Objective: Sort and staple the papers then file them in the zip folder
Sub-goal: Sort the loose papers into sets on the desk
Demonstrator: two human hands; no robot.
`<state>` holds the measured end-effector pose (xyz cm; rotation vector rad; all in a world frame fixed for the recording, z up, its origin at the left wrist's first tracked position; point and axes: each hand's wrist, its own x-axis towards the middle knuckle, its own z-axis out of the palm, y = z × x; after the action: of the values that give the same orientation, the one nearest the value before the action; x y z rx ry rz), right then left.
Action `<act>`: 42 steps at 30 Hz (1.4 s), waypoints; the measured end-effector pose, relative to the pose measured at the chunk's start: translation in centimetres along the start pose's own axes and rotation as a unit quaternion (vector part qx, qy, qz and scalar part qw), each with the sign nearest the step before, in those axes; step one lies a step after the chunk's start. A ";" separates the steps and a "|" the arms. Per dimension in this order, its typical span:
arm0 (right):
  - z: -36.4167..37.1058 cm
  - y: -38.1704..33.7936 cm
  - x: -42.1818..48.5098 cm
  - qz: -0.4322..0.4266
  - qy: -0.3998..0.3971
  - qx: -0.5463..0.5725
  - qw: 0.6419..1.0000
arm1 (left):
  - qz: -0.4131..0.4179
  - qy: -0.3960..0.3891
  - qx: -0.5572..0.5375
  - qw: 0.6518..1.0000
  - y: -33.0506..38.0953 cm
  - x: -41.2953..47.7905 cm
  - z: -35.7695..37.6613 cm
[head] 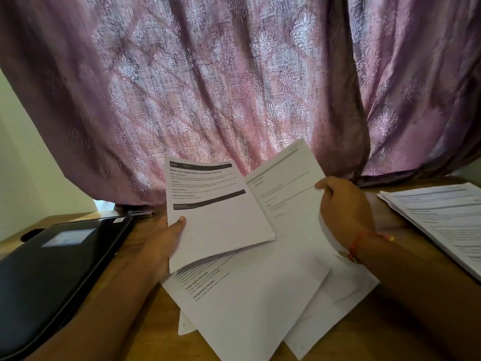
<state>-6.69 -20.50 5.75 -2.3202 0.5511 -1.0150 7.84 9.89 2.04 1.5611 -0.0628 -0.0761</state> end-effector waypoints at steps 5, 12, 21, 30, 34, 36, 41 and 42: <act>-0.3 -0.5 -0.4 -0.104 0.121 0.008 0.987 | 0.022 0.000 -0.026 0.999 0.5 -0.1 -0.1; -0.8 -1.3 -0.2 -0.164 0.176 -0.001 0.971 | 0.059 0.015 -0.007 0.998 1.1 -0.1 -0.7; -1.6 -2.4 -0.2 -0.211 0.227 0.082 0.947 | 0.061 0.004 -0.051 0.997 2.0 -1.1 0.1; 0.0 -2.1 -0.4 -0.062 0.070 0.311 0.946 | 0.068 -0.015 -0.081 0.994 2.4 -1.8 0.4; 0.6 -2.5 -0.7 0.015 -0.023 0.403 0.915 | 0.068 -0.027 -0.080 0.994 2.2 -1.8 0.3; 0.7 -2.7 -0.8 0.047 -0.059 0.410 0.909 | 0.063 -0.036 -0.079 0.994 2.2 -2.1 0.4; 0.9 -3.0 -1.2 0.081 -0.102 0.432 0.893 | 0.069 -0.063 -0.096 0.991 2.3 -2.7 1.0; 0.9 -3.1 -1.3 0.089 -0.106 0.435 0.890 | 0.066 -0.069 -0.105 0.990 2.3 -2.9 1.2</act>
<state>-6.39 -17.13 6.46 -1.5096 0.1488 -0.6954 4.86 8.93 4.38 1.3362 -0.2588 -0.0846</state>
